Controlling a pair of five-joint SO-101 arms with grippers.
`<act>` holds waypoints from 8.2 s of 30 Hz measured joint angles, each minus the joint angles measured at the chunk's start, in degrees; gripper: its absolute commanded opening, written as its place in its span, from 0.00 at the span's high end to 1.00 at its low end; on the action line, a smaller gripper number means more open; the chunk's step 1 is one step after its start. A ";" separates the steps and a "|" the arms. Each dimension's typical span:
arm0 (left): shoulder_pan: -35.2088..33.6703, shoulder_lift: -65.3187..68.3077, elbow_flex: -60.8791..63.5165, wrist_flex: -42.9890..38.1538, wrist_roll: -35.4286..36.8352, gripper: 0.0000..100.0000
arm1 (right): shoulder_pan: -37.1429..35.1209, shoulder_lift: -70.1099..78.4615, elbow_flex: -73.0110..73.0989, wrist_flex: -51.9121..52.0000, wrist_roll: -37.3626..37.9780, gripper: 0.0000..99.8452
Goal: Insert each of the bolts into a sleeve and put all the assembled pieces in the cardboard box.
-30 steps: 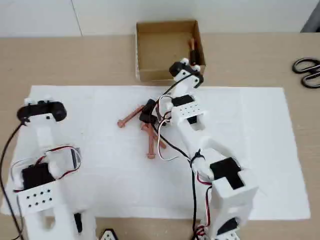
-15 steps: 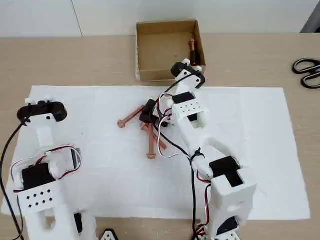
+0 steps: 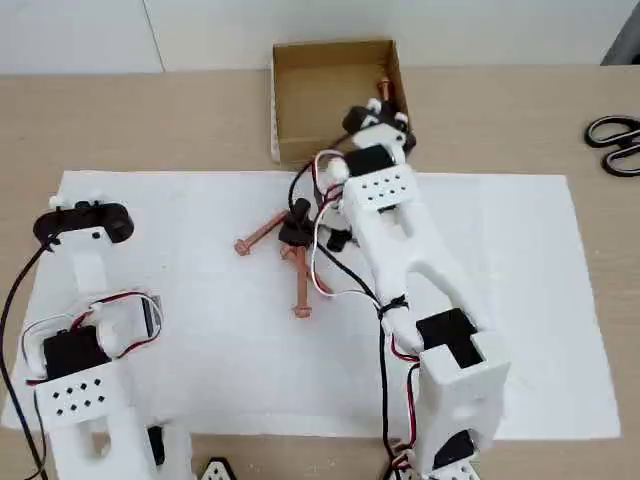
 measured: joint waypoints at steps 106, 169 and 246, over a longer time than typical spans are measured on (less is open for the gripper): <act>22.77 44.48 -40.18 7.12 7.30 0.84 | 17.49 6.24 6.59 4.31 48.26 0.89; 22.77 44.48 -40.18 7.12 7.30 0.84 | 17.85 10.73 5.63 4.75 49.23 0.99; 47.21 122.81 -133.19 20.31 35.78 0.84 | 27.69 -16.53 9.23 16.00 48.62 1.00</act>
